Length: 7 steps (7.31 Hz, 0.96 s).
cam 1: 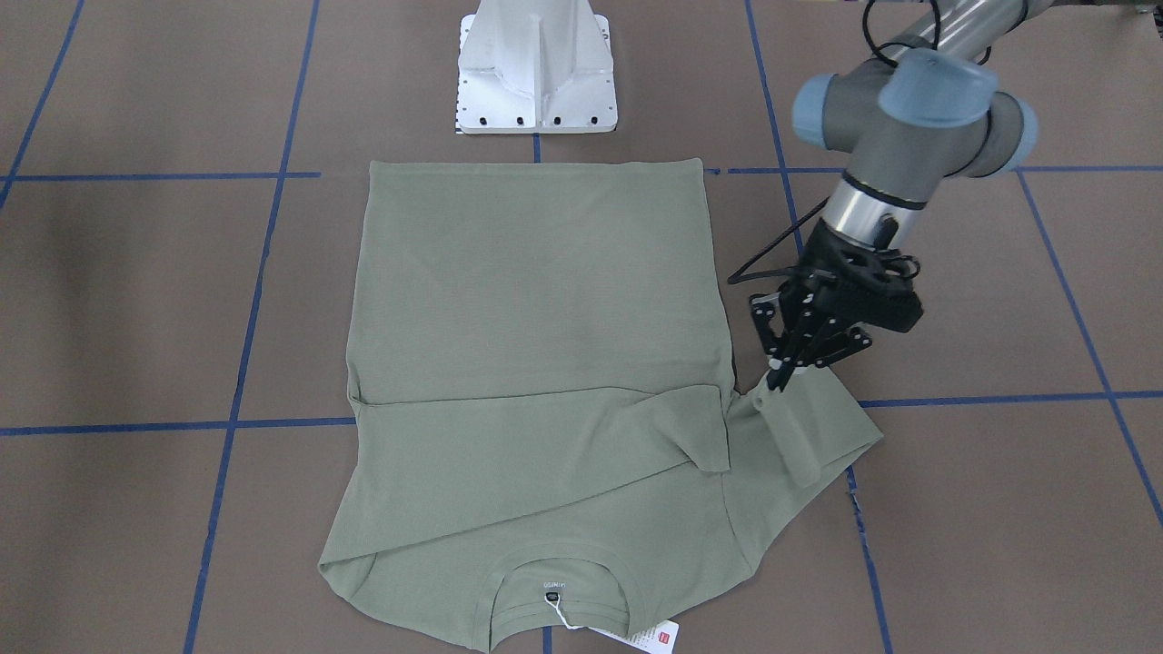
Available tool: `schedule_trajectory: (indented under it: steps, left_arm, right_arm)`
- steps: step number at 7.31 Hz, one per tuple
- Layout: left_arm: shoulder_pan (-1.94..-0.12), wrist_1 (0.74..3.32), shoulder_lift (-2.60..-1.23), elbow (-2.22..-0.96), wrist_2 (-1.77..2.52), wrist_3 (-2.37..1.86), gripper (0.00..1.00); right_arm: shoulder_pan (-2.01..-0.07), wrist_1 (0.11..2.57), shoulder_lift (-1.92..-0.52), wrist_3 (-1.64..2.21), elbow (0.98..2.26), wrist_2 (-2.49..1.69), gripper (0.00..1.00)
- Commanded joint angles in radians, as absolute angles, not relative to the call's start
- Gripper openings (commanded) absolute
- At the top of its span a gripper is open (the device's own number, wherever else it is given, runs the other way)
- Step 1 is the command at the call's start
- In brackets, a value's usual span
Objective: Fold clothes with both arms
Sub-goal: 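Fold the grasped sleeve across the shirt body and release it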
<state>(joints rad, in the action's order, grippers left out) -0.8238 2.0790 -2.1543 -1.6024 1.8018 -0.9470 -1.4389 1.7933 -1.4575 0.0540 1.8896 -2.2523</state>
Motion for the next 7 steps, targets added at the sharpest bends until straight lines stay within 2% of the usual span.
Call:
schedule_trajectory:
  steps: [1, 2, 3, 5, 7]
  left_arm:
    - [-0.743, 2.046, -2.488, -1.336, 1.735, -1.128, 0.00]
    - [-0.704, 2.052, -2.605, -1.227, 1.712, -1.175, 0.00]
    - [-0.643, 2.077, -2.632, -1.215, 1.669, -1.170, 0.00]
    - [-0.487, 2.281, -2.579, -1.189, 1.534, -1.084, 0.00]
    - [-0.430, 2.385, -2.542, -1.186, 1.534, -1.017, 0.00]
  right_arm:
    - [-1.440, 1.793, -1.456, 0.055, 1.888, -2.252, 1.00]
    - [-1.443, 1.793, -1.456, 0.055, 1.888, -2.252, 1.00]
    - [-1.448, 1.793, -1.456, 0.055, 1.888, -2.253, 1.00]
    - [-1.453, 1.793, -1.457, 0.058, 1.888, -2.252, 1.00]
    - [-1.453, 1.793, -1.457, 0.063, 1.890, -2.252, 1.00]
